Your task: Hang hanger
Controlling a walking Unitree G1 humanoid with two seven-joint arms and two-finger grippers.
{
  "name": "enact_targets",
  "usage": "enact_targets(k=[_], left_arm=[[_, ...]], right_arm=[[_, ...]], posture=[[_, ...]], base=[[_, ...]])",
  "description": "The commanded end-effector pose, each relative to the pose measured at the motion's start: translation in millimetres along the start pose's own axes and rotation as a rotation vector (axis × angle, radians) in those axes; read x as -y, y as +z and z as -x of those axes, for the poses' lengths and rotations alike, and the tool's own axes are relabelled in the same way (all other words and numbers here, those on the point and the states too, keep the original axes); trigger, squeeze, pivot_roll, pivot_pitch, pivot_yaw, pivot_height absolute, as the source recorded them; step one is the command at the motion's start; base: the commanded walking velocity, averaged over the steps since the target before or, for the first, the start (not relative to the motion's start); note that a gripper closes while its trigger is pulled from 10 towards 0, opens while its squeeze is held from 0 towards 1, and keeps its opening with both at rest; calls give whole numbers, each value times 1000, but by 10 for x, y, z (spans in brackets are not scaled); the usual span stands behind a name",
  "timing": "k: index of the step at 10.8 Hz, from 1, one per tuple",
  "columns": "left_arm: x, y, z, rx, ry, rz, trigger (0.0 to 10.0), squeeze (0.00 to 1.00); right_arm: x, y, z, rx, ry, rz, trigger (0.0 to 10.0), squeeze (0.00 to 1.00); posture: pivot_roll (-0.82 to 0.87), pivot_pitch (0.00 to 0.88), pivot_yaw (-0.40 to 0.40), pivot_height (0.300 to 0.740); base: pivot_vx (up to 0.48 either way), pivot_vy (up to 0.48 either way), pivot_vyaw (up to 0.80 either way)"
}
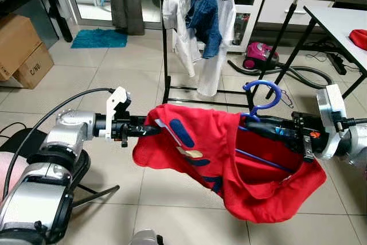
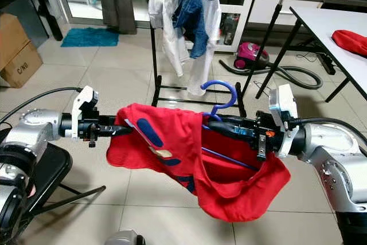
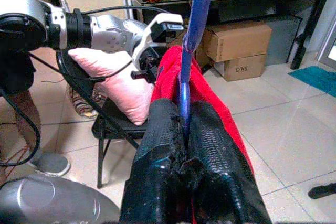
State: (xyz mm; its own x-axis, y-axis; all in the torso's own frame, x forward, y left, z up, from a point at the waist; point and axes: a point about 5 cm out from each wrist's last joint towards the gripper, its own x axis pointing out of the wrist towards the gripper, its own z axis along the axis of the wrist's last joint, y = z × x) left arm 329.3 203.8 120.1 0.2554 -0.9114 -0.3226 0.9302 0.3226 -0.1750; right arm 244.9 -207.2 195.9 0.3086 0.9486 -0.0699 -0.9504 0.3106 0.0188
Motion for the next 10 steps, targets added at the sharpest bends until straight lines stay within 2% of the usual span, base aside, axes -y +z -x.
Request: enact_targets(k=[1,5,10], left_arm=[[-12,49,-28,-13,-9,-21,0,0],[-27,49,-21,-13,-1,-20,0,0],[-32,56,-11,96,46,-8,0,0]], right_arm=[[-3,95,30,16,-3,32,10000,0],[-7,85,19,32,-18,27,10000,0],[-7,63,15,64,-59,24,10000,0]], posture=[[-22,0,14,740],[-18,0,21,740],[-19,0,38,740]], base=[[0,0,0],[0,0,0],[0,0,0]])
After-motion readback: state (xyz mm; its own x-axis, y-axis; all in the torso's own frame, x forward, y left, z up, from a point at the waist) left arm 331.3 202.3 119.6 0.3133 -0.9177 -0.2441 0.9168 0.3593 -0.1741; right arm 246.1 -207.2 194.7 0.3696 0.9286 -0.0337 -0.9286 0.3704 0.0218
